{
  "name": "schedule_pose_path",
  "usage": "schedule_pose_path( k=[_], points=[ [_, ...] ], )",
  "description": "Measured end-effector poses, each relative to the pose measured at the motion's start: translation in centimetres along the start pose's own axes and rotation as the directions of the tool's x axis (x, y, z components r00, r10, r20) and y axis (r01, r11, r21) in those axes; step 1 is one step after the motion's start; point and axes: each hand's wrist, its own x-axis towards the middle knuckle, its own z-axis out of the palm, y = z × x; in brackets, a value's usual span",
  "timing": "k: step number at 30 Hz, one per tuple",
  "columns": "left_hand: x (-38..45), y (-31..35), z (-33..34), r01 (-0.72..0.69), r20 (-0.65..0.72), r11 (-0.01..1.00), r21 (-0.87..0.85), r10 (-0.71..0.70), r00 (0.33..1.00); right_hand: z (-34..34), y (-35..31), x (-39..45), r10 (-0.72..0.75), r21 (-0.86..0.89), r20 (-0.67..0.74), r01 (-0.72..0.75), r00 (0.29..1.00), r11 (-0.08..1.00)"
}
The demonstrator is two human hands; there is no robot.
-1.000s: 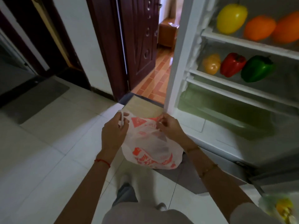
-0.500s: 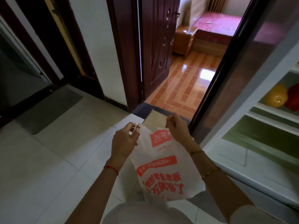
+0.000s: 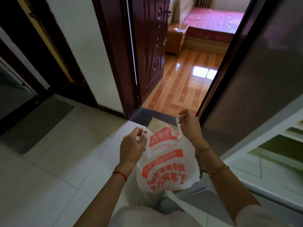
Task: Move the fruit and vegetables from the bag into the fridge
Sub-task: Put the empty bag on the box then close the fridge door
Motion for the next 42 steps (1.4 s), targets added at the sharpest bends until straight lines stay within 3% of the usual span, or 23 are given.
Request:
schedule_pose_path(
  k=[10,15,18,22,28,32,37,40,42],
  points=[
    [3.9,0.0,4.2,0.108,0.047,0.990,-0.086,-0.104,0.993,1.0,1.8,5.4,0.066,-0.173,-0.078,-0.078,0.995,0.982],
    [5.2,-1.1,7.3,0.222,0.148,0.967,-0.128,-0.203,0.968,2.1,4.7,6.7,0.148,-0.306,-0.075,-0.163,0.986,0.938],
    [5.5,-2.0,9.8,0.332,0.258,0.929,-0.161,-0.286,0.923,2.7,6.3,6.9,0.220,-0.344,-0.046,-0.222,0.974,0.912],
    [5.6,-2.2,12.9,0.527,0.420,0.815,-0.243,-0.401,0.814,3.3,7.9,7.0,0.269,-0.368,-0.037,-0.263,0.962,0.892],
    [5.4,-1.7,16.0,0.597,0.536,0.770,-0.223,-0.415,0.735,2.9,9.8,7.5,0.374,-0.476,-0.081,-0.366,0.924,0.800],
    [4.9,-0.9,17.2,0.580,0.653,0.803,-0.136,-0.368,0.662,2.6,11.1,6.7,0.421,-0.457,-0.102,-0.418,0.901,0.785],
    [3.5,-0.2,17.6,0.443,0.748,0.896,-0.028,-0.275,0.604,1.7,11.7,5.8,0.396,-0.437,-0.082,-0.390,0.915,0.811],
    [3.7,0.1,17.0,0.335,0.758,0.942,0.024,-0.236,0.609,1.1,10.8,5.3,0.357,-0.366,-0.082,-0.361,0.931,0.858],
    [4.4,0.5,15.9,0.251,0.719,0.966,0.063,-0.219,0.660,0.5,9.6,4.7,0.318,-0.317,-0.085,-0.328,0.944,0.890]
  ],
)
